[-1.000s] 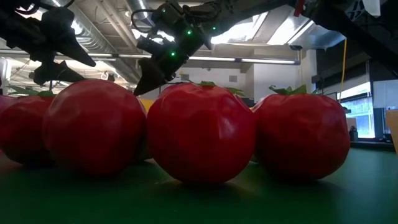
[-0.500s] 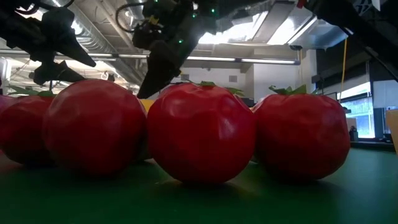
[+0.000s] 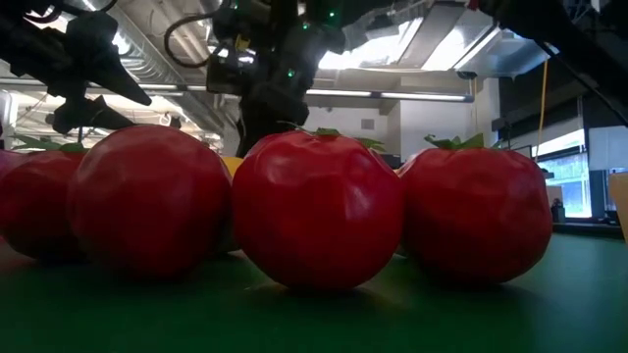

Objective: Sort produce into baskets
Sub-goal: Put the red mushroom into the transparent bin

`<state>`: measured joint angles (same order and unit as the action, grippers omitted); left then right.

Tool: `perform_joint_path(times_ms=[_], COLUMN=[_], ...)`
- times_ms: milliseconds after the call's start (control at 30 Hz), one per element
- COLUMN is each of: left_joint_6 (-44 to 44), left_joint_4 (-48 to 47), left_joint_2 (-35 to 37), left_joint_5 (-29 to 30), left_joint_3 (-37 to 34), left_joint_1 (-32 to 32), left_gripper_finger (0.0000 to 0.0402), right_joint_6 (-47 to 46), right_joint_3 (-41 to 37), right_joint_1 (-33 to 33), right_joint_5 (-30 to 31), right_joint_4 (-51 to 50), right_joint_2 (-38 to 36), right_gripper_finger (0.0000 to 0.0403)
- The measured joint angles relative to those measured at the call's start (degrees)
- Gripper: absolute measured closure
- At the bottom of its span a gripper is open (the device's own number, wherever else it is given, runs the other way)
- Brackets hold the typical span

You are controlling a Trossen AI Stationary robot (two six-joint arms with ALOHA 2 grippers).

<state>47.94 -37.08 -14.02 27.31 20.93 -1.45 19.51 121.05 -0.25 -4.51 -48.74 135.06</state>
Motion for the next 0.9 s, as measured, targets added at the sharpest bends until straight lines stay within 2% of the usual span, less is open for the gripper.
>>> perform_joint_path(times_ms=[400, 900], left_joint_6=[-0.3, -0.3], left_joint_4=[0.0, 0.0], left_joint_2=[0.0, 0.0], left_joint_5=[0.0, 0.0], left_joint_3=[0.0, 0.0], left_joint_1=[0.0, 0.0], left_gripper_finger=[0.0123, 0.0123], right_joint_6=[-2.3, -4.3], right_joint_3=[-8.1, -10.7], right_joint_1=[-0.5, -0.5], right_joint_5=[0.5, -1.8], right_joint_4=[6.5, 14.2], right_joint_2=[0.0, -0.1], right_gripper_finger=[0.0152, 0.0152])
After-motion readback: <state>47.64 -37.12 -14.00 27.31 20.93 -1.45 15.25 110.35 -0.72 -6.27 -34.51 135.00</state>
